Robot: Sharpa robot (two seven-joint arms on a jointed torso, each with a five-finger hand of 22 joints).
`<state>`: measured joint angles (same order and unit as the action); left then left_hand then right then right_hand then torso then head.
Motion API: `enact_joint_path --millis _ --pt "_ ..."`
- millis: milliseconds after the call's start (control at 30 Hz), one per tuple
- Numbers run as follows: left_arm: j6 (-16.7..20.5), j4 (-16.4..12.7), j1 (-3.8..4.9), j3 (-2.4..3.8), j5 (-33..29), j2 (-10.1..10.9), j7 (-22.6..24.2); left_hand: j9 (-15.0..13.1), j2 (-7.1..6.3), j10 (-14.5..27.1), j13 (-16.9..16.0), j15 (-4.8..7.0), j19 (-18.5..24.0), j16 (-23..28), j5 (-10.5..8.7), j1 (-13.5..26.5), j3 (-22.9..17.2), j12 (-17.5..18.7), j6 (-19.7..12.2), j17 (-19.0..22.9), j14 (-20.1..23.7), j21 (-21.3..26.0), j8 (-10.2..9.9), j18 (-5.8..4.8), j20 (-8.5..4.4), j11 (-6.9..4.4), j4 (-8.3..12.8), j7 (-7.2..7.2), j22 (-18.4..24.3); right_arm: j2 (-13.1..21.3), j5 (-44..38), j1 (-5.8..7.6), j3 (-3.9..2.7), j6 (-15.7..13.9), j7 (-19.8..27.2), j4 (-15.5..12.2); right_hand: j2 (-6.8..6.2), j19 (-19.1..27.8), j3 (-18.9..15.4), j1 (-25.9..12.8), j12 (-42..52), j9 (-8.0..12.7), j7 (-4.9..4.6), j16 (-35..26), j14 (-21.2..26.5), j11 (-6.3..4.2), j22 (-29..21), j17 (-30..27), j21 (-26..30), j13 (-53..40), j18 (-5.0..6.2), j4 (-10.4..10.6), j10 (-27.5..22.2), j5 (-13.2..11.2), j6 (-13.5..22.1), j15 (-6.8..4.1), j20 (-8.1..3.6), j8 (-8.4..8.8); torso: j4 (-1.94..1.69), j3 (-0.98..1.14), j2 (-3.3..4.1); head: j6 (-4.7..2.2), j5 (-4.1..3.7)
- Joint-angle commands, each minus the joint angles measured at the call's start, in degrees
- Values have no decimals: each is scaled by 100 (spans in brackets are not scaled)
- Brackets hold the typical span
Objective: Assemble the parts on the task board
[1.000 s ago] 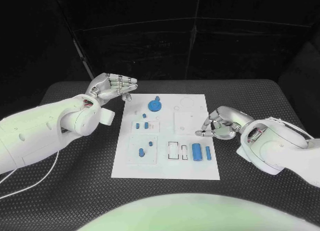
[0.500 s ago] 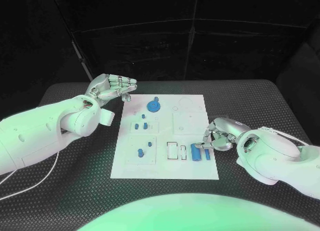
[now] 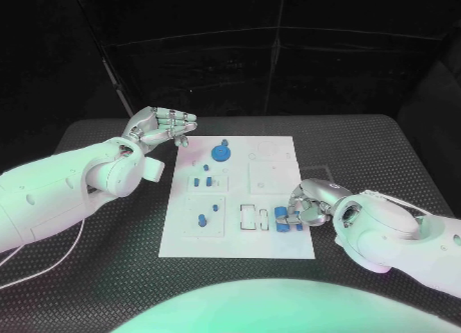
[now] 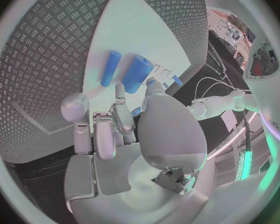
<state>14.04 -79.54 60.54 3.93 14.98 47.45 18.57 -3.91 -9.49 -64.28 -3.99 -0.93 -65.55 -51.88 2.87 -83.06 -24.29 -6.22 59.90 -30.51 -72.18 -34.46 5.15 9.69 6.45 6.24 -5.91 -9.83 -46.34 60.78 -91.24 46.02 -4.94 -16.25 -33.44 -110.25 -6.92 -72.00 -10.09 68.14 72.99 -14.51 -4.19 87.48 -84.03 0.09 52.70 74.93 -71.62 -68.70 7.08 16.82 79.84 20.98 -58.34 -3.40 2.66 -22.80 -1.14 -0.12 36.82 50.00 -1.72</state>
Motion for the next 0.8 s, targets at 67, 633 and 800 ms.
enact_joint_path --millis 67,633,800 --pt "-41 -13 6 5 -40 7 39 1 29 18 2 -15 -4 39 -5 -18 -5 -8 37 5 9 27 -8 76 36 -3 42 -12 5 -72 -136 -53 2 116 -9 48 19 -14 -29 -68 23 -14 -5 17 -491 -18 -9 938 -18 -11 -25 6 37 14 44 -35 2 -46 0 4 7 0 25" --pt "-55 -30 6 5 -40 24 26 1 29 18 2 -15 -4 39 -5 -18 -5 -8 37 5 9 27 -8 76 36 -3 42 -12 5 -367 -163 -176 2 210 2 392 113 -14 19 -41 61 -107 2 29 -495 -23 14 964 -27 -87 -29 2 40 69 107 -39 -1 -160 -4 -3 8 0 41" --pt "-54 -40 6 5 -40 33 25 1 29 18 2 -15 -4 39 -5 -18 -5 -8 37 5 9 27 -8 76 36 -3 42 -12 5 -380 -163 -221 2 46 -10 386 249 -42 65 -10 124 -203 35 43 -501 -50 76 995 -61 -191 -37 -2 80 294 93 -59 -14 -294 -5 -8 1 0 54"
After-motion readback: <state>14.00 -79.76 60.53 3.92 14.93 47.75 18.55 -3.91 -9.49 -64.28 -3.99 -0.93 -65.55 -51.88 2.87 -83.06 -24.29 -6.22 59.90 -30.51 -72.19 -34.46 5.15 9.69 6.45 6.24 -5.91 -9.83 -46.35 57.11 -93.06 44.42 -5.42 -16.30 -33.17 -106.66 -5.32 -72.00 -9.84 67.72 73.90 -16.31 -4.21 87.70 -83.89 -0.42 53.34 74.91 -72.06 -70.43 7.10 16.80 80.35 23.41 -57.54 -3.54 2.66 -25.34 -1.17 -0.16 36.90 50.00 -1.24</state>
